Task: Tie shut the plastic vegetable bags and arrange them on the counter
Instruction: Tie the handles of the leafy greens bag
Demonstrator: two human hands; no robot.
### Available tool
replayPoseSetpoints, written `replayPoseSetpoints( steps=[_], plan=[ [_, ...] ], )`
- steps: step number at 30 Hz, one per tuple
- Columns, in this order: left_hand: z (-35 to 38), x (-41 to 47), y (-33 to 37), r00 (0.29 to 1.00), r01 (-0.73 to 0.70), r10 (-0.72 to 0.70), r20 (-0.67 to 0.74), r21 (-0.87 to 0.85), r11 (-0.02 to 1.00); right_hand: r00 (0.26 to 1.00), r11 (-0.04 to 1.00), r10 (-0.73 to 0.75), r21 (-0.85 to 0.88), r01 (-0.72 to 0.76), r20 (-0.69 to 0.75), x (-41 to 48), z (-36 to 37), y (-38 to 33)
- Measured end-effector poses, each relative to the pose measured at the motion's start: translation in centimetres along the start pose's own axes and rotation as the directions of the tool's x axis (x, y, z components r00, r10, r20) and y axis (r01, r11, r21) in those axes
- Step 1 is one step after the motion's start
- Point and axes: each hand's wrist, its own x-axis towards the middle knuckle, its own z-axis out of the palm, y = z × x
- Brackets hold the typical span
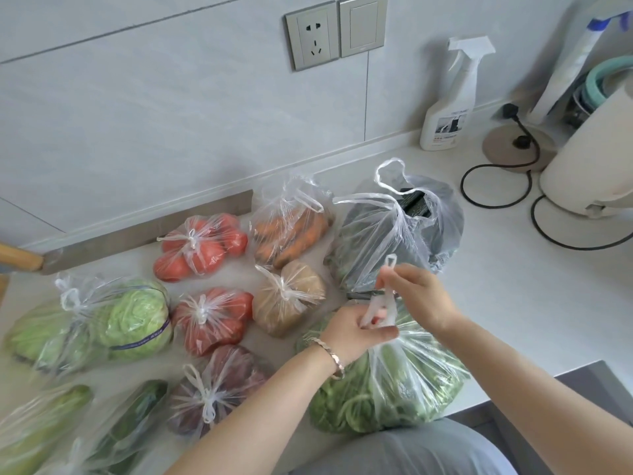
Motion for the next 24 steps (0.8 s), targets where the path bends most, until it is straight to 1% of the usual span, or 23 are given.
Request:
replayPoseSetpoints(
  steps=[1, 2, 4, 5, 6, 8, 10, 11, 14, 15, 16, 17, 18, 19, 20, 21, 22, 24],
  plan=[
    [0.2, 0.1, 0.1, 1.0, 0.01, -0.009, -0.024, 0.016, 1.0, 1.0, 0.999, -0.025, -0.021, 0.025, -0.009, 0.0, 0.4, -0.3],
    [0.3, 0.2, -0.1, 0.997, 0.052, -0.053, -0.055, -0.031, 0.998, 0.999, 1.0, -0.027, 0.007, 0.027, -0.019, 0.1, 0.9, -0.4],
    [0.3, 0.4, -0.3, 0.983, 0.125, -0.151, -0.1, -0.229, 0.965, 0.998, 0.98, 0.039, 0.195, -0.03, -0.047, 0.3, 1.6, 0.2],
    [0.2, 0.4, -0.5, 0.974, 0.155, -0.199, -0.11, -0.319, 0.935, 0.996, 0.964, 0.079, 0.258, -0.064, -0.046, 0.4, 1.7, 0.7],
    [0.0, 0.4, -0.8, 0.962, 0.183, -0.247, -0.12, -0.39, 0.902, 0.994, 0.965, 0.104, 0.242, -0.096, -0.018, 0.3, 1.8, 1.4],
    [-0.3, 0.3, -1.3, 0.943, 0.173, -0.283, -0.172, -0.475, 0.863, 0.986, 0.99, 0.114, 0.071, -0.123, 0.118, -0.4, 2.1, 2.6],
    [-0.5, 0.3, -1.6, 0.927, 0.142, -0.292, -0.235, -0.499, 0.855, 0.968, 0.991, 0.107, -0.098, -0.087, 0.228, -1.3, 2.7, 3.4],
    [-0.5, 0.3, -1.6, 0.922, 0.145, -0.302, -0.244, -0.505, 0.851, 0.966, 0.989, 0.093, -0.133, -0.062, 0.243, -1.4, 3.0, 3.7],
    [-0.2, 0.4, -1.3, 0.915, 0.152, -0.32, -0.245, -0.527, 0.836, 0.981, 0.98, 0.076, -0.195, -0.04, 0.178, -0.9, 3.7, 4.5],
    [-0.1, 0.5, -1.2, 0.915, 0.139, -0.315, -0.252, -0.537, 0.832, 0.986, 0.981, 0.083, -0.185, -0.056, 0.143, -0.9, 3.9, 4.5],
    [-0.1, 0.5, -1.1, 0.911, 0.124, -0.31, -0.272, -0.535, 0.835, 0.991, 0.987, 0.096, -0.14, -0.081, 0.099, -0.8, 4.2, 4.6],
    [-0.3, 0.5, -0.9, 0.904, 0.108, -0.305, -0.299, -0.531, 0.841, 0.99, 0.99, 0.135, -0.046, -0.133, 0.046, -0.8, 4.3, 4.8],
    [-0.5, 0.5, -0.9, 0.895, 0.091, -0.308, -0.321, -0.545, 0.833, 0.979, 0.974, 0.205, 0.095, -0.206, 0.017, -0.9, 4.4, 4.8],
    [-0.7, 0.5, -0.9, 0.891, 0.073, -0.319, -0.325, -0.59, 0.804, 0.961, 0.936, 0.276, 0.224, -0.271, 0.005, -0.9, 4.4, 4.8],
    [-1.0, 0.5, -1.0, 0.892, 0.056, -0.327, -0.313, -0.64, 0.766, 0.947, 0.905, 0.32, 0.296, -0.307, 0.002, -0.9, 4.3, 4.9],
    [-1.2, 0.4, -1.1, 0.896, 0.047, -0.329, -0.298, -0.673, 0.738, 0.942, 0.903, 0.334, 0.286, -0.321, 0.002, -0.9, 4.4, 5.1],
    [-1.2, 0.3, -1.0, 0.903, 0.039, -0.323, -0.284, -0.694, 0.719, 0.946, 0.921, 0.323, 0.228, -0.315, 0.003, -0.9, 4.5, 5.2],
    [-1.2, 0.2, -0.2, 0.92, 0.015, -0.285, -0.268, -0.702, 0.712, 0.975, 0.974, 0.221, 0.037, -0.222, 0.026, -1.1, 5.0, 4.9]
  ],
)
